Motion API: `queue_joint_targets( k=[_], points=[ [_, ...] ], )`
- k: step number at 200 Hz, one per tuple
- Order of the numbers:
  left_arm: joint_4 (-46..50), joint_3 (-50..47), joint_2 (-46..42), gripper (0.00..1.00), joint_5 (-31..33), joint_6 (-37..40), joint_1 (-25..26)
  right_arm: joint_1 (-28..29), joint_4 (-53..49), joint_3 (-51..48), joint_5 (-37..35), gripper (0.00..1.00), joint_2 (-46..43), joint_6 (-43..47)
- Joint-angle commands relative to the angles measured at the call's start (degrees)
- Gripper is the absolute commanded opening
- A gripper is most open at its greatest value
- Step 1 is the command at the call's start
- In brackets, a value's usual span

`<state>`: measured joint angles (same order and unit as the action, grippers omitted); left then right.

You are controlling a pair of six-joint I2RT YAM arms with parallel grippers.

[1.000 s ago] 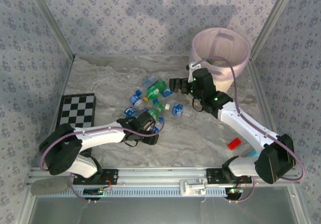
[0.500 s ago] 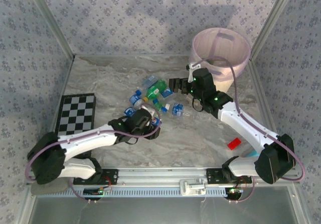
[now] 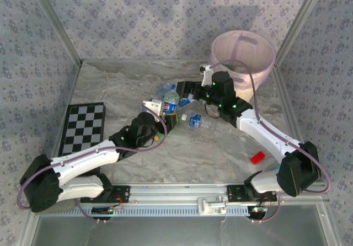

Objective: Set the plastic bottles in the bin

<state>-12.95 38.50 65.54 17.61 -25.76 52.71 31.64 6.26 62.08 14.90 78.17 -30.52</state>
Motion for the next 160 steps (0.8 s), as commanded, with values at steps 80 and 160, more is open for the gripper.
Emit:
queue_joint_targets(
  k=[80, 160],
  points=[
    [-6.02, 1.21, -2.77, 0.52, 0.21, 2.37, -1.36, 4.31, 13.17, 0.63, 14.99, 0.81, 7.1, -7.87],
    [-5.62, -0.22, -4.75, 0.52, -0.15, 1.95, -1.38, 5.65, 14.07, 1.16, 16.38, 0.59, 10.85, -10.54]
  ],
)
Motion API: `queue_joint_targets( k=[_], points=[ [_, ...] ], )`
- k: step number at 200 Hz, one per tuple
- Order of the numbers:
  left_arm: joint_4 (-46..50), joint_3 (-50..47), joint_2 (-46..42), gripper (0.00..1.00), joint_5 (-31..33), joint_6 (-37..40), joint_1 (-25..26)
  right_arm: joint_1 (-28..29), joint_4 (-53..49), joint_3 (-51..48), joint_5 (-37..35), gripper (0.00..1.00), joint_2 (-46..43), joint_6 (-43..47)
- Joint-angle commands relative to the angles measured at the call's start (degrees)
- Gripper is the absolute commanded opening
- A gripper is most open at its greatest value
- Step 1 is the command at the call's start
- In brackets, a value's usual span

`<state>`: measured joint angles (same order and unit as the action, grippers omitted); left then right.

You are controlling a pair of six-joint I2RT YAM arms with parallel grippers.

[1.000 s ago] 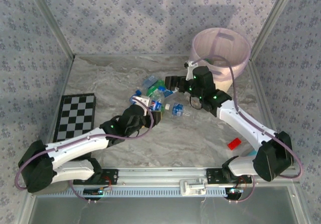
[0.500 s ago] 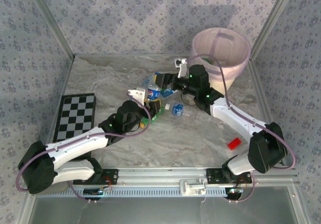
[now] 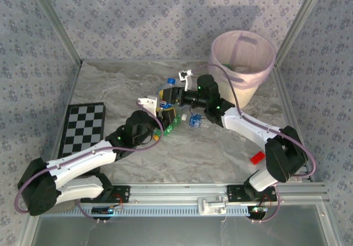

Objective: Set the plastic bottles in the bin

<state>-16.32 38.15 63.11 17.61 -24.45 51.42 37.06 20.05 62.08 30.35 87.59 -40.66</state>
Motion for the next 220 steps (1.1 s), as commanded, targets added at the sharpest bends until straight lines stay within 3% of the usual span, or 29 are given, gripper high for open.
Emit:
queue_joint_targets(
  k=[1, 31, 79, 110, 132, 162, 220],
  points=[
    [-2.2, 0.11, -2.35, 0.53, -0.18, 0.63, -0.09, 0.22, 0.22, 1.22, 0.93, 0.58, 1.48, -0.39],
    [-1.1, -1.12, -3.97, 0.59, 0.87, -0.31, -0.18, 0.23, -1.11, 2.59, 1.2, 0.55, 2.06, 0.23],
    [3.5, -2.29, -7.19, 0.87, 5.24, -1.28, -0.68, -0.15, -4.13, 4.51, 0.14, 0.54, 2.33, 2.61],
    [9.97, -3.34, -10.02, 0.93, 9.57, -5.56, -3.37, -1.26, -12.27, 8.19, -3.01, 0.54, 1.2, 9.08],
    [17.17, -4.65, -11.96, 0.96, 12.1, -13.52, -8.16, -1.9, -20.92, 11.3, -8.49, 0.54, 0.15, 15.26],
    [21.24, -8.2, -14.08, 0.98, 7.09, -22.66, -16.26, -2.26, -31.59, 16.03, -17.75, 0.55, -0.41, 23.55],
    [19.95, -9.84, -13.54, 1.0, 2.12, -23.58, -19.99, -5.5, -43.27, 28.56, -35.29, 0.55, -0.88, 36.44]
  ],
)
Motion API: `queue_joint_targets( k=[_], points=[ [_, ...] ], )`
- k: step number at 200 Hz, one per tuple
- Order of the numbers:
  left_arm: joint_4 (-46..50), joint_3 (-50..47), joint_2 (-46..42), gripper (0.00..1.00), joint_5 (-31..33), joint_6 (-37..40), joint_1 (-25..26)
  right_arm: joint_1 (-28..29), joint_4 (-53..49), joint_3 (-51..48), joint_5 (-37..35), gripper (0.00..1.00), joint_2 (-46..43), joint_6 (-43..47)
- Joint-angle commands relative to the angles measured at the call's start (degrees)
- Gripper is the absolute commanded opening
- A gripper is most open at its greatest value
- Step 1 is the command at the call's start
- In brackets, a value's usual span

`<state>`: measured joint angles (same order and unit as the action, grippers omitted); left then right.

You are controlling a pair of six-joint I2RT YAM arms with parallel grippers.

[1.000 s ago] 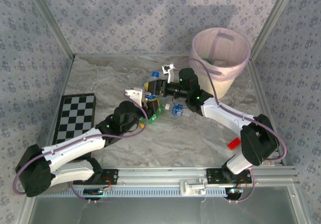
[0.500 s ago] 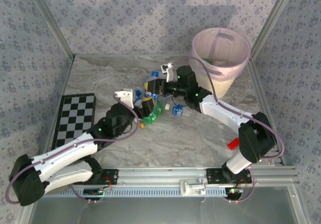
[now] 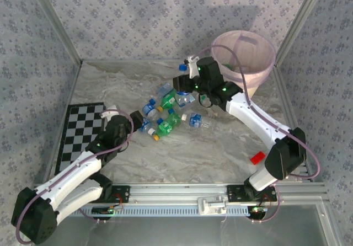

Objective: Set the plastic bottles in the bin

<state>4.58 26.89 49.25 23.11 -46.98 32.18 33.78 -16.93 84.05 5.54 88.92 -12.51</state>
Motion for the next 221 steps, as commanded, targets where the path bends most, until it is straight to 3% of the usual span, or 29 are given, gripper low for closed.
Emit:
queue_joint_targets(
  k=[1, 56, 109, 221],
  points=[
    [-0.96, 1.54, 0.4, 1.0, -3.58, -0.94, -0.74, -2.36, -6.37, 6.8, -10.65, 0.55, -2.24, 8.47],
    [-3.25, 5.85, 7.8, 1.0, -12.31, 2.41, -0.81, -13.08, -5.3, 15.79, -13.17, 0.55, -2.81, 13.3],
    [-3.88, 7.37, 11.6, 1.0, -16.2, 3.01, -0.72, -22.56, -7.64, 21.63, -15.63, 0.55, 1.09, 13.83],
    [-3.09, 10.9, 14.99, 1.0, -18.16, 4.1, -0.66, -25.54, -29.07, 31.39, -14.86, 0.56, 19.88, 15.7]
  ],
)
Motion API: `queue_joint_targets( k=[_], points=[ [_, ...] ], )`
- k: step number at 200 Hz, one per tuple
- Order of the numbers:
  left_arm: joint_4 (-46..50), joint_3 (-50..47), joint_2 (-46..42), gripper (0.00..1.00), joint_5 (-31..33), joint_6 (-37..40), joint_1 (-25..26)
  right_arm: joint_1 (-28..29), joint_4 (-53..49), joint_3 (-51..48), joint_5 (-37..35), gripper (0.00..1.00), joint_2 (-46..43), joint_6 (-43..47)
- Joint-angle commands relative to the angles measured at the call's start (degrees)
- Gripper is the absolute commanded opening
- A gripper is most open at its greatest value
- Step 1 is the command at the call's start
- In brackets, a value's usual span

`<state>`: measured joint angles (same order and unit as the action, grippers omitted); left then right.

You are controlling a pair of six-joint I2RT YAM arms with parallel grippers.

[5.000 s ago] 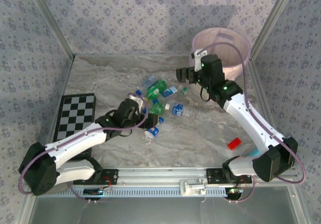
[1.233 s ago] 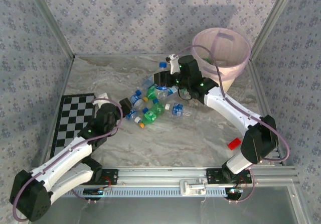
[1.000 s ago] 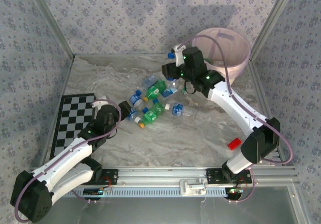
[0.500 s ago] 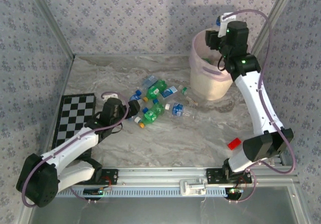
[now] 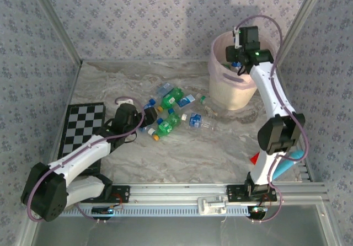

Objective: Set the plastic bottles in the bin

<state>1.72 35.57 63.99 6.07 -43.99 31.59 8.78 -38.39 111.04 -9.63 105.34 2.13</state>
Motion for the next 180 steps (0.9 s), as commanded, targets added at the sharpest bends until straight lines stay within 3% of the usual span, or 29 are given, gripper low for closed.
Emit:
queue_joint_targets(
  k=[1, 62, 93, 103, 144, 180],
  points=[
    [-0.18, 2.22, 0.26, 1.0, -1.13, 1.1, -0.01, -0.57, -7.76, 4.51, 0.31, 0.56, 3.64, 1.09],
    [1.18, 2.83, 0.24, 1.0, -0.93, 1.78, 0.05, -0.36, -10.51, 8.02, 1.1, 0.67, 7.6, 0.33],
    [1.35, 2.92, 0.17, 1.0, -0.64, 1.76, -0.02, -0.03, -10.25, 8.49, -0.09, 0.84, 6.61, 0.5],
    [1.4, 3.01, 0.17, 1.0, -0.55, 1.8, 0.04, 0.18, -10.06, 8.48, -1.05, 1.0, 6.08, 0.59],
    [1.54, 2.79, -0.31, 1.0, -0.23, 1.74, -0.01, 2.22, -7.64, 7.15, -6.41, 1.0, 1.76, 1.26],
    [1.84, 1.46, -1.62, 1.0, 1.3, 1.8, -0.04, 7.52, -1.49, 2.83, -11.67, 1.0, -5.41, 2.88]
  ],
)
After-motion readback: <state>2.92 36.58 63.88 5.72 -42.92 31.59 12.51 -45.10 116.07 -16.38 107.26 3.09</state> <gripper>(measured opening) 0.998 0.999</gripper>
